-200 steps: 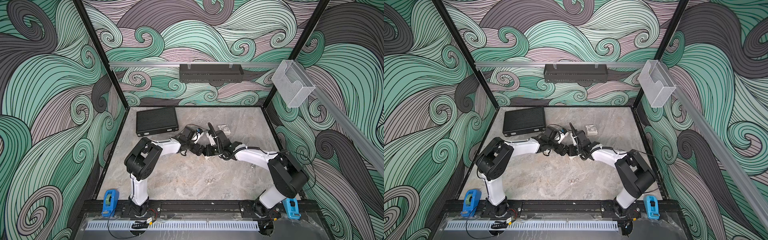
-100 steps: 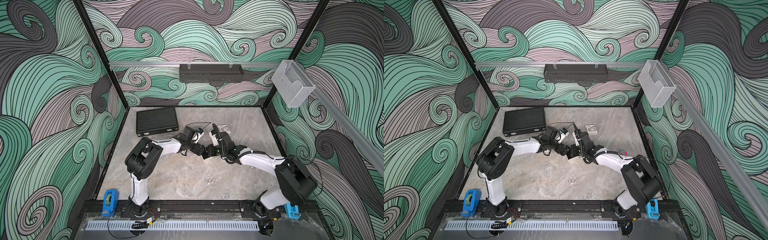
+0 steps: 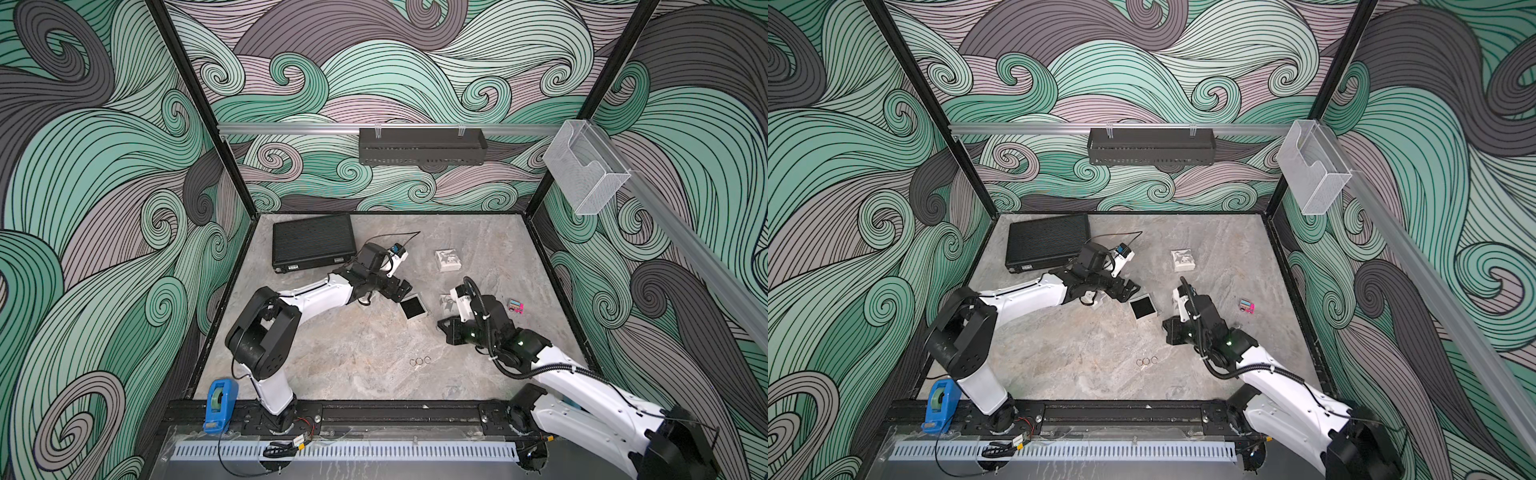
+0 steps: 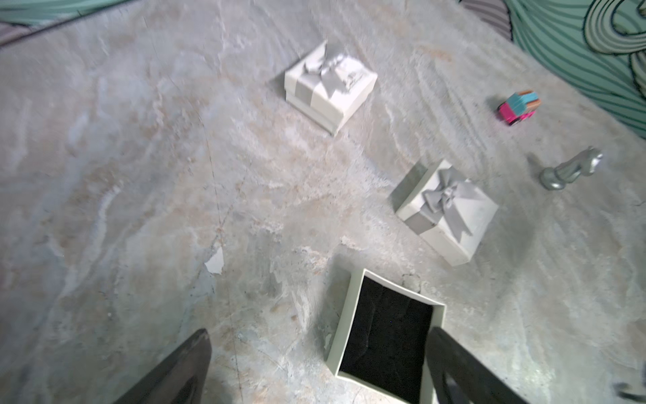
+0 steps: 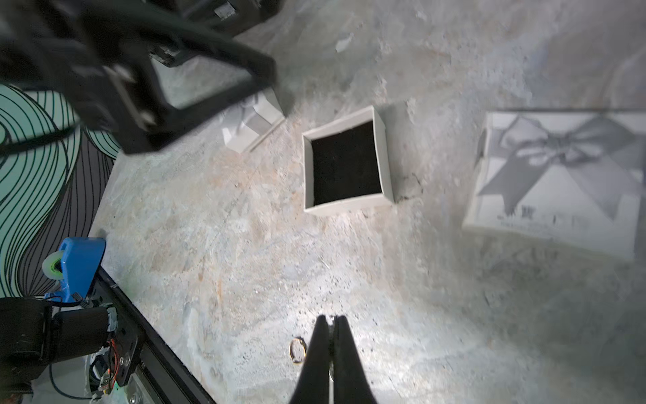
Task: Take the rings out of the lift-off lid box
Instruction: Place the ring at the center of the board.
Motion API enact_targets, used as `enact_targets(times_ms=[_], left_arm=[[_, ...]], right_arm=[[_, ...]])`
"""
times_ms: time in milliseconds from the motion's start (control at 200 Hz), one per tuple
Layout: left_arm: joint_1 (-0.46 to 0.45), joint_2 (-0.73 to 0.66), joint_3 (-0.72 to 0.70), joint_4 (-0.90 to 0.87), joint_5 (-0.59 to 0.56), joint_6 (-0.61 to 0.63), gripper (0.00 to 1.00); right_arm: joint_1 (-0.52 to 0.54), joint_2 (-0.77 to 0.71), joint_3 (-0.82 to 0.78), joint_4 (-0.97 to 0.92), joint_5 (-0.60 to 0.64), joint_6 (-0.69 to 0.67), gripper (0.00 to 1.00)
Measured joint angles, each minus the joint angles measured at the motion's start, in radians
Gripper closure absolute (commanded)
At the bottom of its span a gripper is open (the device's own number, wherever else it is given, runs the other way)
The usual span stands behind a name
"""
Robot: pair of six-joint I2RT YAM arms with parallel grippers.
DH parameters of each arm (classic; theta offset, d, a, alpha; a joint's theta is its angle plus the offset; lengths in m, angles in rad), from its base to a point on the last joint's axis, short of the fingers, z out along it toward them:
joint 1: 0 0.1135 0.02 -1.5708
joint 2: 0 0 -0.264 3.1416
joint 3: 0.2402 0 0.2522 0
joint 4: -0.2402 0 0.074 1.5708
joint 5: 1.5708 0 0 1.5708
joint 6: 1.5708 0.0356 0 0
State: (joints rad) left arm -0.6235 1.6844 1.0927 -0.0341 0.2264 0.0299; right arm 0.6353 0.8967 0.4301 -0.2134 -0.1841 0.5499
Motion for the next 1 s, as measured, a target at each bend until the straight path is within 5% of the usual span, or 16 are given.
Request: enact_targets(times_ms=[280, 636, 1002], left_arm=[[0.000, -0.193, -0.119, -0.027, -0.056, 0.003, 0.03], [0.000, -0.305, -0.252, -0.087, -0.066, -0.009, 0.03], [0.000, -0.327, -0.252, -0.111, -0.110, -0.012, 0.02]], right_arm=[[0.000, 0.040, -0.159, 0.043, -0.090, 0.097, 1.00], [0.000, 0.203, -0.167, 0.218, -0.164, 0.135, 1.00], [0.000, 0.123, -0.138, 0.083, -0.139, 0.107, 0.53]])
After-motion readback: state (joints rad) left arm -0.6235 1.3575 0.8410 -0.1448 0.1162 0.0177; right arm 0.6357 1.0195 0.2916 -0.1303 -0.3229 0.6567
